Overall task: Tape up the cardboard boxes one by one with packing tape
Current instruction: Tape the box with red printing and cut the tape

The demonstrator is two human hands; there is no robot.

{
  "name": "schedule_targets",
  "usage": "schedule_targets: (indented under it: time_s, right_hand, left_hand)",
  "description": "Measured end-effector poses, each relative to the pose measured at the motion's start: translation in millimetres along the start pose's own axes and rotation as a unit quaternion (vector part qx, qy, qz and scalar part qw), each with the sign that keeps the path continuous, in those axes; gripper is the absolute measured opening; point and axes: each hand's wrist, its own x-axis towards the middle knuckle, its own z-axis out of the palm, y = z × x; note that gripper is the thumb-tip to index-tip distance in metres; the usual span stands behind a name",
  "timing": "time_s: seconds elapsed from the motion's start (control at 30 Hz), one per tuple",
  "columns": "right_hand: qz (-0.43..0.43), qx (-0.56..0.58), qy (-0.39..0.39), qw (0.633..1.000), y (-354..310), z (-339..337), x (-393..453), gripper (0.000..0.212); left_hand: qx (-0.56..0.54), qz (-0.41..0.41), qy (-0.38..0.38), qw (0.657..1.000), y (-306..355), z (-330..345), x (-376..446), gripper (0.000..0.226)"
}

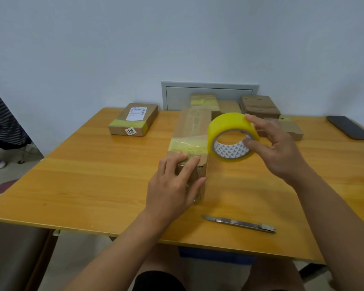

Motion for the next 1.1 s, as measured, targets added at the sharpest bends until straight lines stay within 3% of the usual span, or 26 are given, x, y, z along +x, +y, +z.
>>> schedule_targets:
  time_s: [0.4, 0.6, 0.73, 0.9, 1.1]
  right_hand:
    - [0.015, -0.003, -0.004, 1.0, 11.6, 1.9, -23.4, 0.059]
    - [0.048, 0.007, 0.007, 0.999, 25.1, 13.3, -33.4, 0.059]
    - [0.065, 0.022, 0.024, 0.997, 34.7, 17.4, -41.9, 0.062]
    - [0.053, 0.017, 0.037, 0.998, 37.1, 20.5, -45.0, 0.064]
    - [0.04, 0.004, 0.044, 0.998, 36.9, 26.9, -44.1, 0.064]
  left_hand:
    - [0.026, 0.02, -0.021, 0.999, -0.2, -3.7, 6.0, 0.048]
    - [0.053, 0.016, -0.059, 0.997, -0.4, -10.8, 15.3, 0.061]
    - [0.054, 0.021, -0.073, 0.996, 4.3, -10.8, 20.6, 0.056]
    - [0.097, 0.055, -0.19, 0.975, 11.3, -14.0, 44.2, 0.05]
    - [0.101, 0.016, -0.266, 0.958, 15.7, -22.0, 59.4, 0.081]
